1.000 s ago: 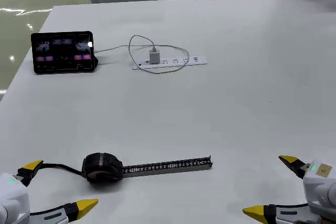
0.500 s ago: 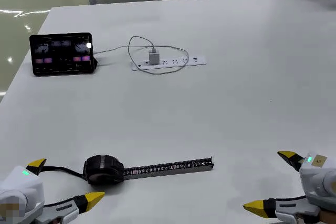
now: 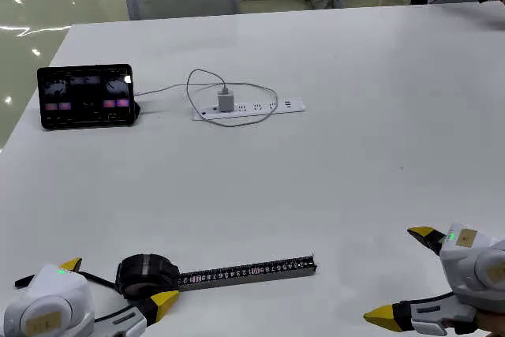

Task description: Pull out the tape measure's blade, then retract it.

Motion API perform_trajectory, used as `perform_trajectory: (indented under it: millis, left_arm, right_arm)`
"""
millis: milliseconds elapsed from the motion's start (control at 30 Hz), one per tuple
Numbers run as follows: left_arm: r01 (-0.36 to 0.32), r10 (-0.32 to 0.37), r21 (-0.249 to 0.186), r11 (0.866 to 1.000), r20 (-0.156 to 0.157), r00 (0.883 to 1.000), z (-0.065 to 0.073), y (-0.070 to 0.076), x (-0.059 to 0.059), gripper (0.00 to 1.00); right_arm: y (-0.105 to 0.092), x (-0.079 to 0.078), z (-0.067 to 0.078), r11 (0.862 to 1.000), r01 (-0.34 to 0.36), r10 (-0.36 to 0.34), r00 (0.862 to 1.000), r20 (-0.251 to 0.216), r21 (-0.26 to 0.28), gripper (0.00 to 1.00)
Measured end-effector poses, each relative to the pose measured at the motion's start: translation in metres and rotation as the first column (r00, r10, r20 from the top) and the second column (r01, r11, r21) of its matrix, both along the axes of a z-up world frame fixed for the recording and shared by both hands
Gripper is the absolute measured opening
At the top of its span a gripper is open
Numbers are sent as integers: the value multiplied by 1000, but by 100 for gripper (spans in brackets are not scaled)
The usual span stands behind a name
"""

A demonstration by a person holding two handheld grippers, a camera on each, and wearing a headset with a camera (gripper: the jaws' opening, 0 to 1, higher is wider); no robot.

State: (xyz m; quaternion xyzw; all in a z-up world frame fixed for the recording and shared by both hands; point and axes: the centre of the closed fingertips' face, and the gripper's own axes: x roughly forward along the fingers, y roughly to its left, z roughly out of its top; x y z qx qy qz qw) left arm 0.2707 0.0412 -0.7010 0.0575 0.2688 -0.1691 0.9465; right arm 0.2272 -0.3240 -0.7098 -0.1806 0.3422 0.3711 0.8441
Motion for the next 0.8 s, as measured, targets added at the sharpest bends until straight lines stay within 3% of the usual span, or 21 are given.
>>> perform_trajectory:
  millis: [33,67,233,333,467,600,700,733,800]
  left_arm:
    - [-13,13,-4,1000,0,1000,-1,0,1,99]
    - [-67,67,-2,998,18,998,0,3,3,99]
    - [-86,87,-32,996,35,996,-2,-3,7,99]
    - [-102,104,-44,994,38,994,-3,-3,10,99]
    - [-169,170,-20,985,60,984,-2,7,13,99]
    - [-170,172,-40,985,56,984,-8,-1,15,99]
    - [-167,169,-30,985,56,984,-15,-6,13,99]
    - [-183,184,-19,983,69,981,-18,-4,12,99]
    - [-157,151,41,987,122,981,-17,-2,14,99]
  right_arm:
    - [0,1,0,1000,-7,7,1000,-2,-5,99]
    - [1,2,-1,1000,-20,20,1000,-4,-19,99]
    - [8,5,-2,991,-112,111,994,-17,-75,99]
    - [12,10,0,987,-140,138,990,-22,-83,99]
    - [17,17,0,977,-188,186,982,-27,-105,99]
    - [23,26,0,966,-219,215,976,-47,-139,99]
    - [29,34,-1,953,-257,252,966,-49,-159,99]
    - [31,38,-2,949,-267,262,964,-52,-169,99]
    - [36,43,-3,934,-309,308,951,-33,-182,99]
